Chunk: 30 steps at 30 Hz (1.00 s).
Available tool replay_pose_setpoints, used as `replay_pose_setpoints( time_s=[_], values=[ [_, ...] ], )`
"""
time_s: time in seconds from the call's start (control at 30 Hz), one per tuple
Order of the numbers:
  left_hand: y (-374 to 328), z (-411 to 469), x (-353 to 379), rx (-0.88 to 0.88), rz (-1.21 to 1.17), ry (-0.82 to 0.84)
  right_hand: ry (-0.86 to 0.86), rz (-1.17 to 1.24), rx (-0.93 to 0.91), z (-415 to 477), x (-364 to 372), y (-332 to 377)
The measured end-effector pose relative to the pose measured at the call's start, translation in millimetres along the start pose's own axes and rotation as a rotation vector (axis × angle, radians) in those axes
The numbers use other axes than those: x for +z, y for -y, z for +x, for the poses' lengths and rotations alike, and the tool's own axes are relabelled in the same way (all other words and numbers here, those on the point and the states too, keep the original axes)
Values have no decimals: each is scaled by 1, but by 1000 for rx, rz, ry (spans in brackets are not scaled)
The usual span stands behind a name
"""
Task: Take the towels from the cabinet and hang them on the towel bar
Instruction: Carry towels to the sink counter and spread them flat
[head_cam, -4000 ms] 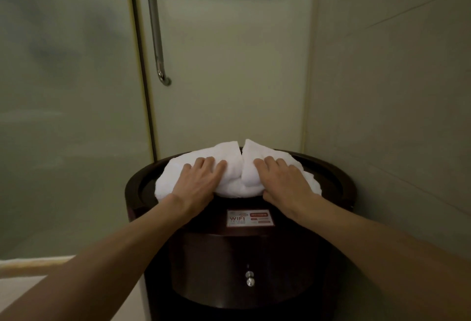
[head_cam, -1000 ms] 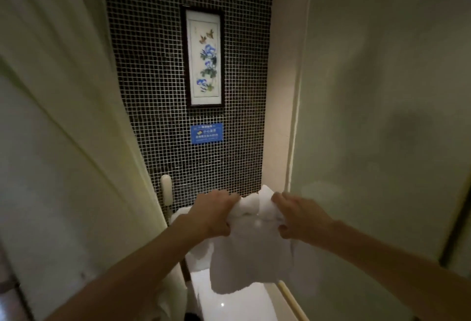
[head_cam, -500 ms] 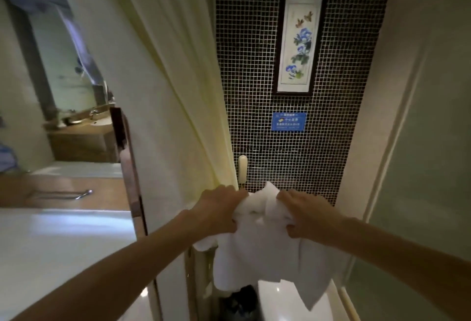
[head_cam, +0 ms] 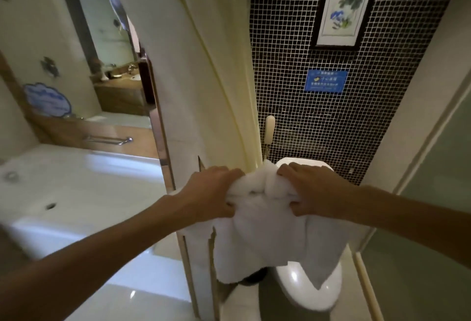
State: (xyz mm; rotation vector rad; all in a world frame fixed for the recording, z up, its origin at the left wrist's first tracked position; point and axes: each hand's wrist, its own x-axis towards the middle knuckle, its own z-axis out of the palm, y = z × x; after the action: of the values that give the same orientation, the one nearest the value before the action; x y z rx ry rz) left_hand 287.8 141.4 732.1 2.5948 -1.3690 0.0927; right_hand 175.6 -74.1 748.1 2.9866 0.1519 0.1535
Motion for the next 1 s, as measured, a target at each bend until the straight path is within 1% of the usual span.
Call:
replay_pose_setpoints(
  time_s=[0.17, 0.33, 0.47, 0.6, 0.7, 0.9, 1.0],
  values=[
    [11, -37, -2, -160, 53, -20, -30, 90, -171, 19, 8, 20],
    [29, -93, -13, -350, 124, -23, -80, 161, -343, 51, 14, 62],
    [49, -146, -27, -532, 142, -41, -116, 181, -471, 79, 11, 114],
    [69, -199, -41, -665, 164, -81, -149, 194, -581, 108, 8, 172],
    [82, -232, -50, -775, 199, -113, -142, 211, -645, 129, 1, 216],
    [116, -291, -68, -967, 154, -160, -146, 238, -794, 169, -15, 296],
    [135, -314, -81, -1063, 231, -163, -176, 224, -851, 191, -25, 334]
  ],
)
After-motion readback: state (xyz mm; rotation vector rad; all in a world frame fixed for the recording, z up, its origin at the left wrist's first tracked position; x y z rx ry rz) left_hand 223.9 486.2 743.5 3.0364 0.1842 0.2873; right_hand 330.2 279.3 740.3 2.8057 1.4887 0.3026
